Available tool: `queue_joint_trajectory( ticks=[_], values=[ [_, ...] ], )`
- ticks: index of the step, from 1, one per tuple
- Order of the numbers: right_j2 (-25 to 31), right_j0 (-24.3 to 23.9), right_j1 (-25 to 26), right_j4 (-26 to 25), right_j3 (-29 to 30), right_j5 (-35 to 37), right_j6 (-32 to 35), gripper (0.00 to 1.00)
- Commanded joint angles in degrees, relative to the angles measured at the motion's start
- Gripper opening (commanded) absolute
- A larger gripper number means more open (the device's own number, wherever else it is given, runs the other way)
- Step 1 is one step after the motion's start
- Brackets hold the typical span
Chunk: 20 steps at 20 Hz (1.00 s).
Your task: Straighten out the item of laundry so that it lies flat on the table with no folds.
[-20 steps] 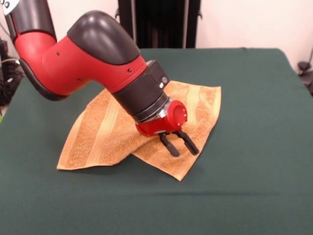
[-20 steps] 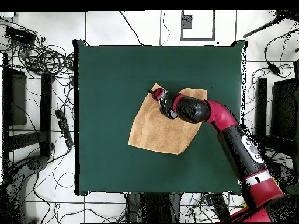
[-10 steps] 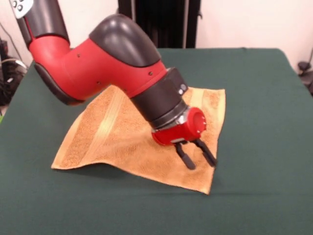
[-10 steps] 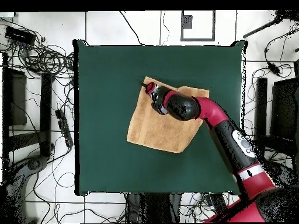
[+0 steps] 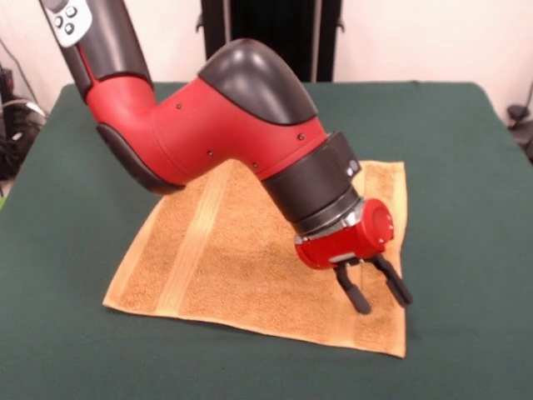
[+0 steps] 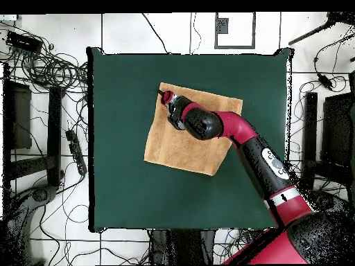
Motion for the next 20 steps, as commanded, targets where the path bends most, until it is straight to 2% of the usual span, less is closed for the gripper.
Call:
queue_joint_trajectory(
  ticks=[1, 4, 20],
  values=[
    [-6.8, 5.5, 4.9, -4.4, -6.0, -0.3, -9.6, 1.0],
    [-6.7, 5.5, 4.6, -3.9, -5.4, -0.4, -9.4, 1.0],
    [-1.7, 4.8, 10.8, -2.3, -5.8, -3.4, -11.1, 1.0]
  ],
)
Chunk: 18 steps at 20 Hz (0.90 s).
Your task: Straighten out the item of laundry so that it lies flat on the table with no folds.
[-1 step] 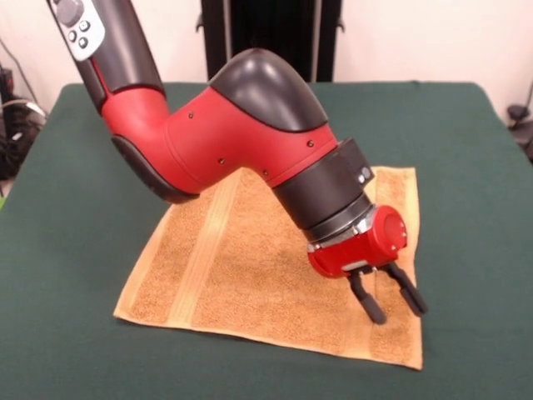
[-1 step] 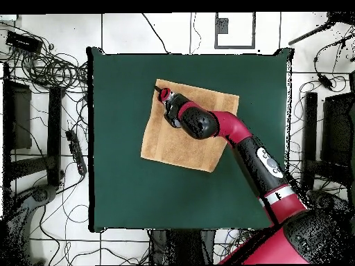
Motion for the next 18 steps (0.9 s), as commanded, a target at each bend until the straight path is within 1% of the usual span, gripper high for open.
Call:
queue_joint_trajectory(
  ticks=[1, 9, 18],
  values=[
    [-3.1, 5.0, 8.3, -2.8, -5.0, -0.8, -10.9, 1.0],
    [-3.7, 7.2, 7.1, -2.5, -5.4, -2.1, -8.3, 1.0],
    [-3.4, 8.3, 7.6, -1.5, -6.5, -2.0, -8.3, 1.0]
  ],
)
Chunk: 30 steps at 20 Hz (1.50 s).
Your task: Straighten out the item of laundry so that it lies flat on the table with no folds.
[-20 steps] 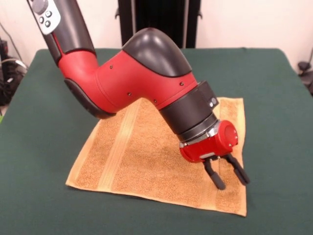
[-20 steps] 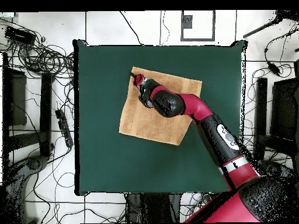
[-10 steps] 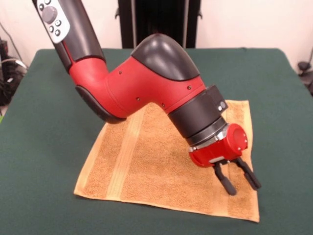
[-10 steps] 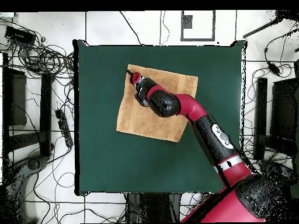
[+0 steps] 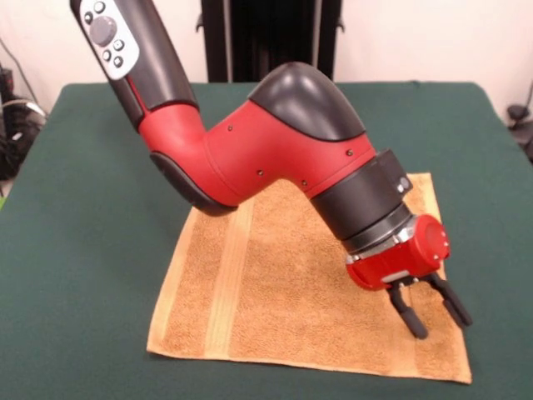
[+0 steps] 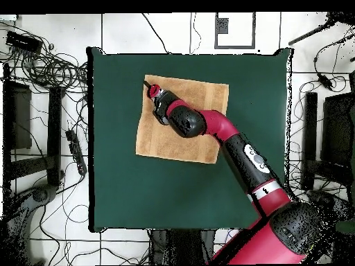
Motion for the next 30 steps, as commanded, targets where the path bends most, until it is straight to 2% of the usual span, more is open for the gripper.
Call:
queue_joint_trajectory(
  ticks=[1, 23, 26, 28, 30],
  values=[
    [-4.0, 5.3, 5.5, -1.3, -5.0, 2.6, -8.4, 1.0],
    [-1.9, 6.3, 6.8, 0.9, -5.1, 1.9, -7.2, 1.0],
    [-4.8, 8.4, 1.8, 1.1, -4.4, 2.6, -3.4, 1.0],
    [-8.6, 10.8, -5.8, 2.2, -1.9, 5.7, 1.8, 1.0],
    [-11.3, 12.6, -15.0, 4.2, 0.7, 11.7, 5.2, 1.0]
  ],
)
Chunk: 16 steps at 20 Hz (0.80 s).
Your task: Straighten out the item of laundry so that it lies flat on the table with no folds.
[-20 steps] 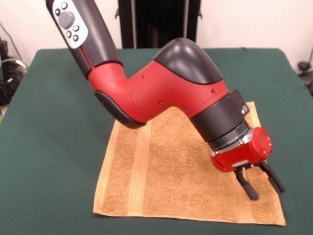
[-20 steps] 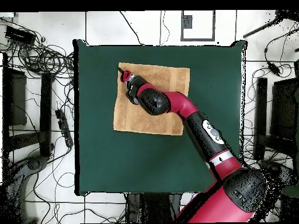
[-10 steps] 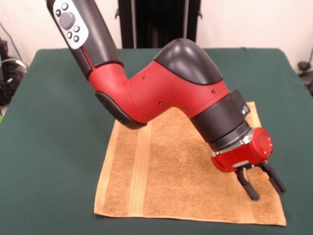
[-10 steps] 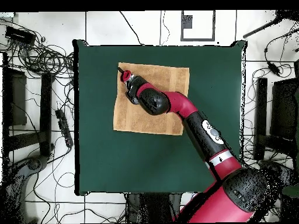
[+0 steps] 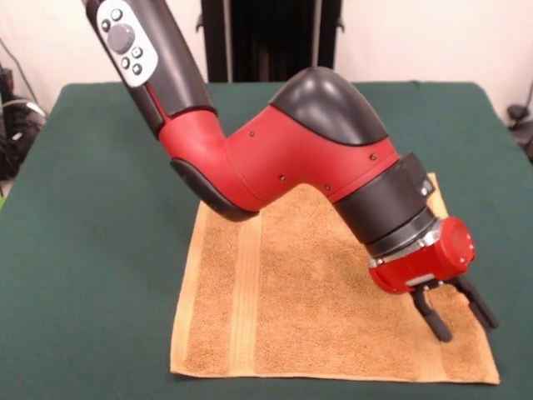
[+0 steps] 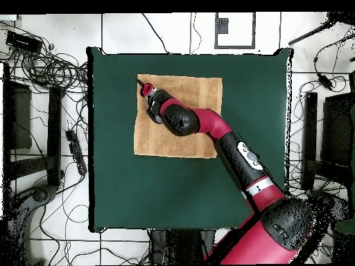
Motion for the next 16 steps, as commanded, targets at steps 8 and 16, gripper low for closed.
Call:
queue_joint_trajectory(
  ticks=[8, 16],
  values=[
    [-12.9, 12.3, -30.0, 14.0, 2.8, 29.4, 6.0, 1.0],
    [-17.3, 16.6, -37.7, 16.3, -1.9, 42.8, 3.9, 1.0]
  ],
)
